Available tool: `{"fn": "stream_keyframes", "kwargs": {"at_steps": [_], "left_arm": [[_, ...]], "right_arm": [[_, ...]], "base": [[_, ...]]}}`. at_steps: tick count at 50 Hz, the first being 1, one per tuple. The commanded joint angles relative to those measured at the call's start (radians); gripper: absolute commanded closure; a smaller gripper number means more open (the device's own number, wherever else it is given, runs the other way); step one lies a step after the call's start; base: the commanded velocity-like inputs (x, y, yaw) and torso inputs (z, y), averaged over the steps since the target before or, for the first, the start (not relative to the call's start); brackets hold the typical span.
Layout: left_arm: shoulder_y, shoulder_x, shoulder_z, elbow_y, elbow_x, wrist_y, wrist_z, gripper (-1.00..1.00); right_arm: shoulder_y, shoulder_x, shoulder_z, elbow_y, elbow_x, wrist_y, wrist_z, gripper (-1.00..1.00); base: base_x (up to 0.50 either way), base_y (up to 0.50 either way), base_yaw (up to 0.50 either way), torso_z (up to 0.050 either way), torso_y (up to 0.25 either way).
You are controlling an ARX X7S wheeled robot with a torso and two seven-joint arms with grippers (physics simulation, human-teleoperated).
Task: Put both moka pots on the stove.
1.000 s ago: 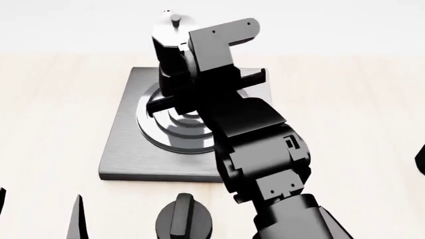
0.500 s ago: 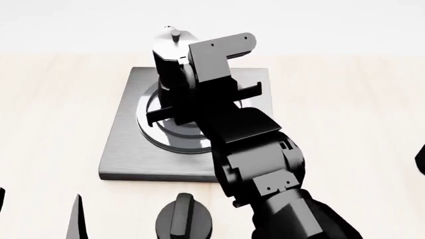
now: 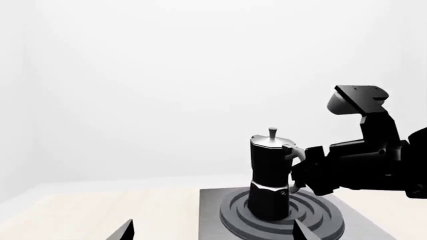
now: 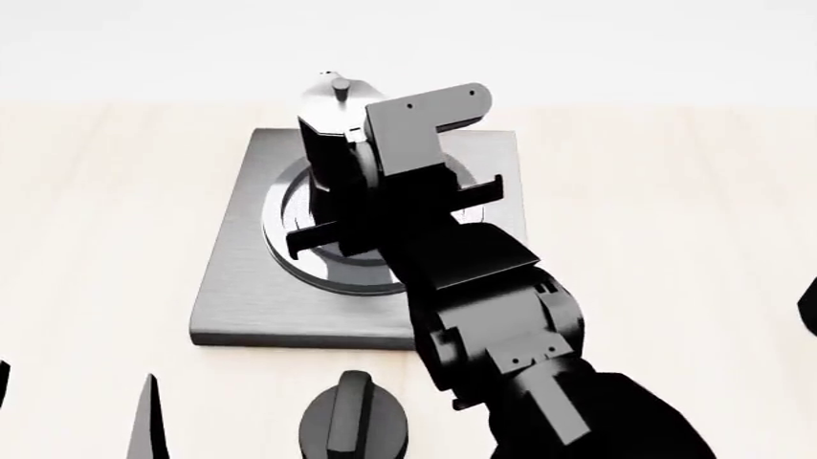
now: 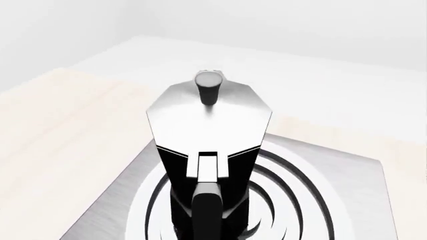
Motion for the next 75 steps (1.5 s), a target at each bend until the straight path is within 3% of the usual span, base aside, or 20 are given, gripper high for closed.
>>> {"fn": "stream_keyframes", "kwargs": {"at_steps": [1,8,9,19,26,41,47,49,54,60,64,75], "left_arm": [[-0.004,-0.001,0.002,-0.003,-0.002,0.001,-0.001,-1.00],[-0.004,-0.003,0.002,0.000,-0.002,0.001,-0.004,-1.00],[-0.004,-0.003,0.003,-0.001,-0.002,0.000,-0.003,-1.00],[-0.003,-0.005,0.005,0.006,-0.002,-0.002,-0.007,-1.00],[-0.006,-0.006,0.009,0.005,-0.001,-0.004,-0.008,-1.00],[-0.011,-0.004,0.020,0.001,0.002,-0.003,-0.007,-1.00],[-0.012,-0.003,0.023,0.001,0.005,-0.003,-0.009,-1.00],[-0.012,-0.003,0.023,0.001,0.005,-0.002,-0.010,-1.00],[-0.014,-0.003,0.025,0.001,0.004,-0.002,-0.010,-1.00],[-0.010,-0.003,0.024,0.003,0.003,0.007,-0.012,-1.00],[-0.005,-0.004,0.026,0.006,0.006,0.012,-0.015,-1.00],[-0.023,0.006,0.034,-0.018,0.007,0.020,-0.011,-1.00]], "right_arm": [[0.014,-0.002,-0.143,0.016,0.126,-0.045,0.000,1.00],[0.012,-0.002,-0.205,0.023,0.178,-0.058,-0.004,1.00],[0.012,-0.002,-0.212,0.024,0.182,-0.065,0.004,-1.00],[0.039,0.025,-0.232,-0.047,0.216,-0.082,0.032,-1.00],[0.051,0.272,-0.208,-0.556,0.224,-0.098,0.251,-1.00],[0.005,0.606,-0.192,-1.186,0.091,-0.211,0.596,-1.00],[-0.002,0.680,-0.201,-1.299,-0.050,-0.243,0.718,-1.00],[-0.037,0.711,-0.170,-1.336,-0.141,-0.341,0.775,-1.00],[-0.017,0.766,-0.179,-1.412,-0.209,-0.282,0.898,-1.00],[-0.017,0.857,-0.200,-1.488,-0.261,-0.271,0.888,-1.00],[-0.049,0.917,-0.161,-1.463,-0.162,-0.348,0.850,-1.00],[-0.094,1.052,-0.161,-1.380,-0.206,-0.385,0.842,-1.00]], "base": [[0.00,0.00,0.00,0.000,0.000],[0.00,0.00,0.00,0.000,0.000],[0.00,0.00,0.00,0.000,0.000],[0.00,0.00,0.00,0.000,0.000],[0.00,0.00,0.00,0.000,0.000],[0.00,0.00,0.00,0.000,0.000],[0.00,0.00,0.00,0.000,0.000],[0.00,0.00,0.00,0.000,0.000],[0.00,0.00,0.00,0.000,0.000],[0.00,0.00,0.00,0.000,0.000],[0.00,0.00,0.00,0.000,0.000],[0.00,0.00,0.00,0.000,0.000]]}}
